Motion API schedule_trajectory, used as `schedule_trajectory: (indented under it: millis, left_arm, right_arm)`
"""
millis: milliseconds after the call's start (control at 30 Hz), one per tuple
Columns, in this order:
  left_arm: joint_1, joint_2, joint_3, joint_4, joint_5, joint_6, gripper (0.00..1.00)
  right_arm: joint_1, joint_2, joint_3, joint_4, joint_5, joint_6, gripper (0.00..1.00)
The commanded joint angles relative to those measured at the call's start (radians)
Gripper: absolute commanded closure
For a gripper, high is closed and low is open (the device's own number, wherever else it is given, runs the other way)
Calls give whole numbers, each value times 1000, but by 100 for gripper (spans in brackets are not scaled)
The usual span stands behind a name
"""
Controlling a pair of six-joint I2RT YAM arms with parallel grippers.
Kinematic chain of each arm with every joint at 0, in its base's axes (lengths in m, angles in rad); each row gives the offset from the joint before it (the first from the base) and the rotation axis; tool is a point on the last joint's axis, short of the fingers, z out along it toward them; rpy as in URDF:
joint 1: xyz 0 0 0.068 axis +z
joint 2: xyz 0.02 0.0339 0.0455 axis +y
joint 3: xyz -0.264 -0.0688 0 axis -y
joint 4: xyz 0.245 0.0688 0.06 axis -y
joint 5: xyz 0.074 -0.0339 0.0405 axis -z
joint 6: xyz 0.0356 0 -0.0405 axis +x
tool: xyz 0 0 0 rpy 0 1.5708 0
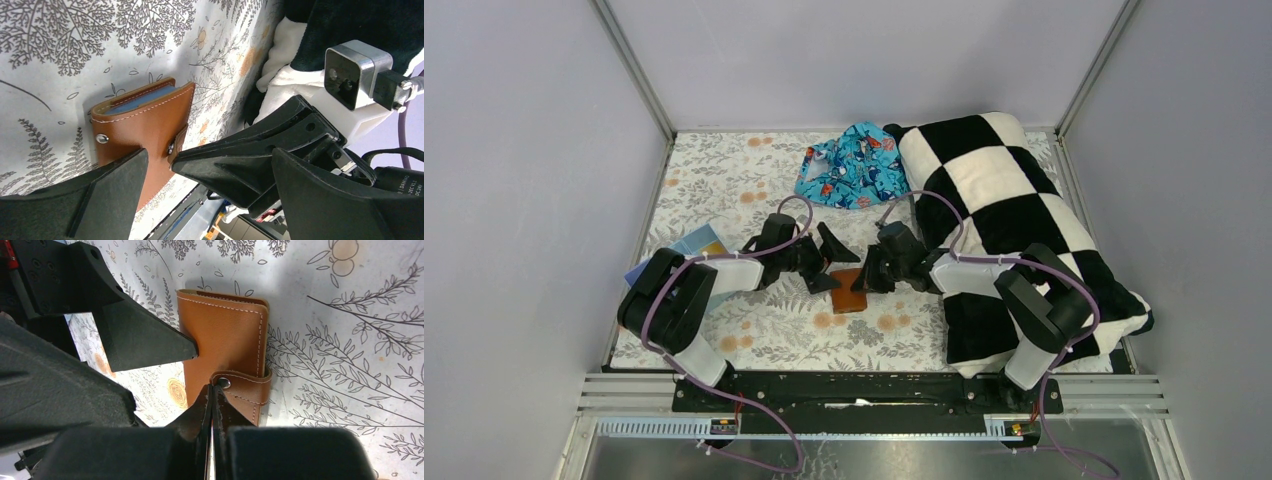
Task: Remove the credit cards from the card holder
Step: Open the card holder at the center of the board.
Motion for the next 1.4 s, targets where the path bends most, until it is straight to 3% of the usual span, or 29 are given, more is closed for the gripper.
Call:
schedule_trajectory:
  millis: [0, 300, 567, 700, 833, 1167, 1367]
  left_arm:
    - [1, 30, 21, -77, -53, 21, 1]
    - [6, 79, 72, -207, -94, 89, 1]
    - [3, 50, 110, -218, -92, 107, 1]
    - [2, -60, 118, -77, -27, 89, 1]
    - [-10, -71, 162, -8, 26, 70, 1]
    - [-80, 110, 140, 207, 57, -81, 1]
    - [-85, 164, 150, -38, -41, -37, 1]
  right_arm:
    - [-23, -49, -41, 53, -19, 26, 100]
    - [-56, -127, -111, 96, -54, 54, 100]
    - [-76, -131, -133, 114, -78, 58, 100]
    - [-77, -111, -132, 120, -87, 56, 100]
    - [-77, -94, -122, 121, -96, 48, 100]
    - [-77, -79, -120, 124, -103, 47, 100]
    - [-77, -83, -127, 120, -88, 54, 100]
